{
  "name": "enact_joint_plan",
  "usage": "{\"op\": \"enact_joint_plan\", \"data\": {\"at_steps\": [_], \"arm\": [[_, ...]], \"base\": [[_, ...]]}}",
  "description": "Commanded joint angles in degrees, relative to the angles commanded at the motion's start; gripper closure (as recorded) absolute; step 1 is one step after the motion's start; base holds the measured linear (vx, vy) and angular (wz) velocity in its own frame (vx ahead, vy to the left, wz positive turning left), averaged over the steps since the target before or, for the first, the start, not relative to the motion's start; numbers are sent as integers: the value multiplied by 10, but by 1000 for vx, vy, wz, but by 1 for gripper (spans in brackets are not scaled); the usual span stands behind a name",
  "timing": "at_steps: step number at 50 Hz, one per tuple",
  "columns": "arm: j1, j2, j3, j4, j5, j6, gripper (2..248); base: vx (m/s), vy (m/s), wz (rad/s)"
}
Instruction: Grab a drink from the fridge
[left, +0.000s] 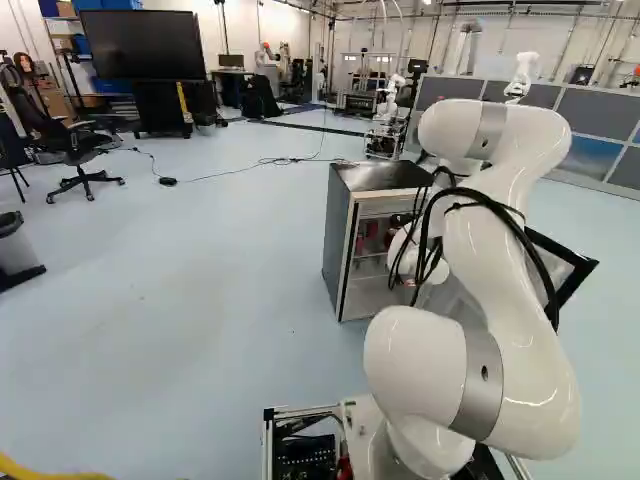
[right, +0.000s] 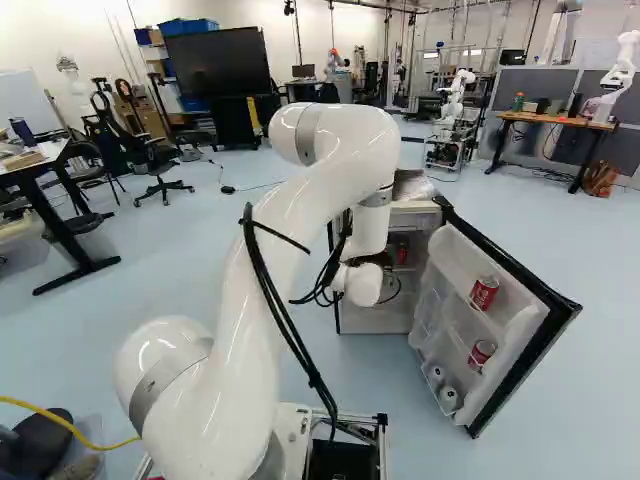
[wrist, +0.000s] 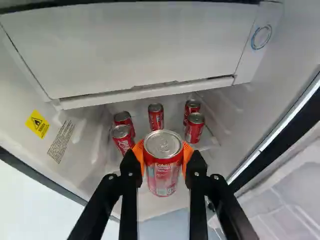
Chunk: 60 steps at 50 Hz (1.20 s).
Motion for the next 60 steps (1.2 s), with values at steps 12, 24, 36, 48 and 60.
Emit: {"op": "enact_joint_plan", "data": {"at_steps": [12,24,36,48,60], "arm": [[-4,37,38,0,0,0,155],[-9,74,75,0,0,0,155],[-14,112,111,0,0,0,155],[-18,148,144,0,0,0,155],[-19,175,159,0,0,0,155]], "base": [[0,0,0],[0,0,0],[0,0,0],[0,0,0],[0,0,0]]}}
